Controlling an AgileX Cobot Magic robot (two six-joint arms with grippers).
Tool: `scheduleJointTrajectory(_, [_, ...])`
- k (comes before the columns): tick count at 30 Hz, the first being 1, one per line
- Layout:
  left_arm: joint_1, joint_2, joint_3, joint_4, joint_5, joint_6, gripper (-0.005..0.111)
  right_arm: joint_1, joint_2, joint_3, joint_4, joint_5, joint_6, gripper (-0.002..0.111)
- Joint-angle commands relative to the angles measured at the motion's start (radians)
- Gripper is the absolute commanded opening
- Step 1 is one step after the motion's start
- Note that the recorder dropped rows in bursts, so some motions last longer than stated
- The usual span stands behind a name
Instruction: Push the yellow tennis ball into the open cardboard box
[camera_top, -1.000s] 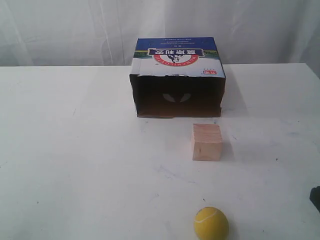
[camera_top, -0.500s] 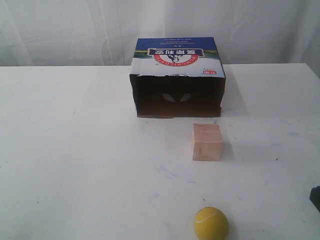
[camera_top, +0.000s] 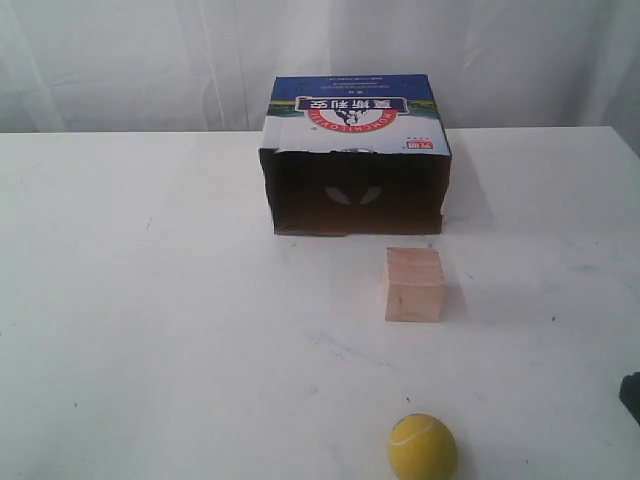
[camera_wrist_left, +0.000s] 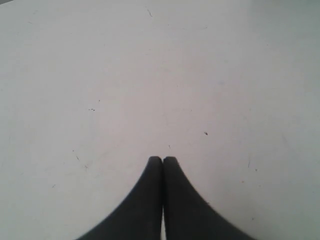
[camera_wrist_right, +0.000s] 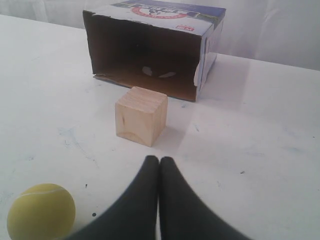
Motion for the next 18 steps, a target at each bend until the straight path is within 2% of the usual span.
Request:
scheduleJointTrajectory(1, [-0.005,-0.005,0.004,0.002,0.010,0.002,0.000,-0.003,-0.006,0.005,-0.004,-0.006,0.002,0.000])
scheduleJointTrajectory(7, [-0.005,-0.005,0.004,0.002,0.010,0.002,0.000,-0.003,-0.006,0.005,-0.004,-0.012,0.002,0.000])
scheduleJointTrajectory(10, [-0.005,-0.005,0.004,0.002,0.010,0.002,0.000,-0.003,-0.006,-0.006,-0.004,-0.107,0.004,0.000])
scheduleJointTrajectory(13, [-0.005,-0.005,0.004,0.002,0.010,0.002,0.000,-0.003,-0.006,-0.066,-0.004,-0.163,0.026,0.000])
scheduleJointTrajectory(18, [-0.005,-0.005,0.004,0.002,0.010,0.002,0.000,-0.003,-0.006,-0.194,-0.004,-0.103,0.045,0.000])
